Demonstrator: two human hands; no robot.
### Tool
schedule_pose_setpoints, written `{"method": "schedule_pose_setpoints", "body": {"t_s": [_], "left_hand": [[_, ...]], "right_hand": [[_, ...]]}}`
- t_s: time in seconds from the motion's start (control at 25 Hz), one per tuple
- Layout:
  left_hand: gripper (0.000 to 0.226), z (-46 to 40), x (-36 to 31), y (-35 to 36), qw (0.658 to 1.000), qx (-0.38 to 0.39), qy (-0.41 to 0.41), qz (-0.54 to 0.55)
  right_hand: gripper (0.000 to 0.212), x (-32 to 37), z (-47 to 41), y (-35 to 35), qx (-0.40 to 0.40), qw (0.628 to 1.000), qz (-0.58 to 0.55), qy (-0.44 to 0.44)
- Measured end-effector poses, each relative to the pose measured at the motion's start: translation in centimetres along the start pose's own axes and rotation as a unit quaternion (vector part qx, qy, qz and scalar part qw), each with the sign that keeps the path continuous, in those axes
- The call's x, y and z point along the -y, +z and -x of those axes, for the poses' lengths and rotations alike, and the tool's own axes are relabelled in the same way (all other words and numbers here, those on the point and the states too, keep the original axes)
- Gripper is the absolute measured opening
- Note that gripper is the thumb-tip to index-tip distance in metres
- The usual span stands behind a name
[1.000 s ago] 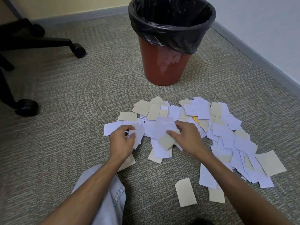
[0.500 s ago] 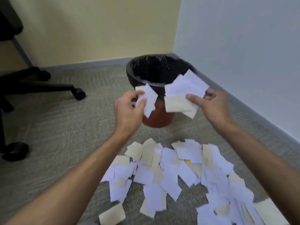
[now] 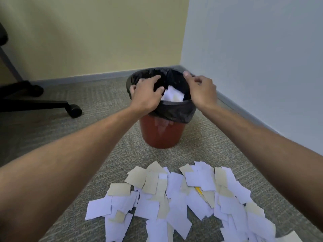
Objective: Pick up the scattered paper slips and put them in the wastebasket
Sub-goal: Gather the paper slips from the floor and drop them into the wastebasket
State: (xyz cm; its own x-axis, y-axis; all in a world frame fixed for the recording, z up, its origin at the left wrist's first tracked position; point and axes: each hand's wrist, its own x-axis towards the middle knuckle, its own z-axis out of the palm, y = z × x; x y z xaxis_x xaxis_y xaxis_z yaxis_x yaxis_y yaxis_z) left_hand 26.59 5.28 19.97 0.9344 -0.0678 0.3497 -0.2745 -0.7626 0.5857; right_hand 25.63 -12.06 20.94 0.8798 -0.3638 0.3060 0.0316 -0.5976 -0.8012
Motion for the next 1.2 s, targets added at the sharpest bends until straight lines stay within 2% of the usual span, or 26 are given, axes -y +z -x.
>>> {"method": "schedule_pose_setpoints", "body": {"t_s": [0.08, 0.16, 0.24, 0.36, 0.44, 0.52, 0.6, 0.68, 0.8, 0.84, 0.92, 1.04, 1.2], "left_hand": [[0.043, 3.2, -0.2, 0.2, 0.995, -0.065, 0.077, -0.007], [0.035, 7.4, -0.2, 0.9, 0.986, -0.109, 0.126, 0.016], [0.027, 12.2, 0.3, 2.5, 0.985, -0.085, 0.147, 0.030], [0.022, 20.3, 0.6, 5.3, 0.988, 0.054, 0.140, 0.047], [0.028, 25.2, 0.1, 6.6, 0.978, 0.179, 0.093, 0.043], [0.034, 29.4, -0.5, 7.8, 0.953, 0.295, 0.073, 0.007], [0.039, 32.7, -1.0, 8.9, 0.914, 0.389, 0.103, -0.056], [0.046, 35.1, -1.3, 9.9, 0.872, 0.452, 0.146, -0.117], [0.076, 37.5, -1.2, 11.1, 0.810, 0.522, 0.206, -0.170], [0.080, 38.2, -1.1, 11.4, 0.795, 0.531, 0.232, -0.181], [0.073, 39.1, -0.8, 12.0, 0.785, 0.516, 0.290, -0.182], [0.061, 39.1, -0.4, 12.4, 0.786, 0.531, 0.281, -0.146], [0.036, 37.9, -0.3, 12.8, 0.812, 0.560, 0.159, -0.048]], "right_hand": [[0.054, -2.0, 2.4, -1.8, 0.002, 1.000, -0.007, -0.027], [0.046, -4.5, 5.9, -4.5, 0.010, 0.997, 0.010, -0.074], [0.035, -8.0, 9.9, -7.1, 0.040, 0.991, 0.068, -0.105], [0.020, -14.2, 16.5, -10.4, 0.112, 0.979, 0.139, -0.102], [0.024, -17.8, 20.8, -12.3, 0.171, 0.972, 0.148, -0.059], [0.028, -20.6, 24.7, -13.4, 0.240, 0.956, 0.165, -0.018], [0.039, -22.2, 27.8, -13.8, 0.303, 0.932, 0.197, 0.005], [0.061, -22.9, 29.7, -13.4, 0.367, 0.896, 0.249, 0.000], [0.087, -23.1, 31.4, -12.3, 0.438, 0.827, 0.351, -0.032], [0.094, -23.1, 31.8, -12.1, 0.445, 0.812, 0.376, -0.037], [0.100, -23.4, 32.5, -11.5, 0.443, 0.797, 0.408, -0.043], [0.093, -24.0, 33.0, -10.9, 0.435, 0.814, 0.384, -0.009], [0.059, -23.5, 33.5, -11.0, 0.406, 0.862, 0.297, 0.070]]}}
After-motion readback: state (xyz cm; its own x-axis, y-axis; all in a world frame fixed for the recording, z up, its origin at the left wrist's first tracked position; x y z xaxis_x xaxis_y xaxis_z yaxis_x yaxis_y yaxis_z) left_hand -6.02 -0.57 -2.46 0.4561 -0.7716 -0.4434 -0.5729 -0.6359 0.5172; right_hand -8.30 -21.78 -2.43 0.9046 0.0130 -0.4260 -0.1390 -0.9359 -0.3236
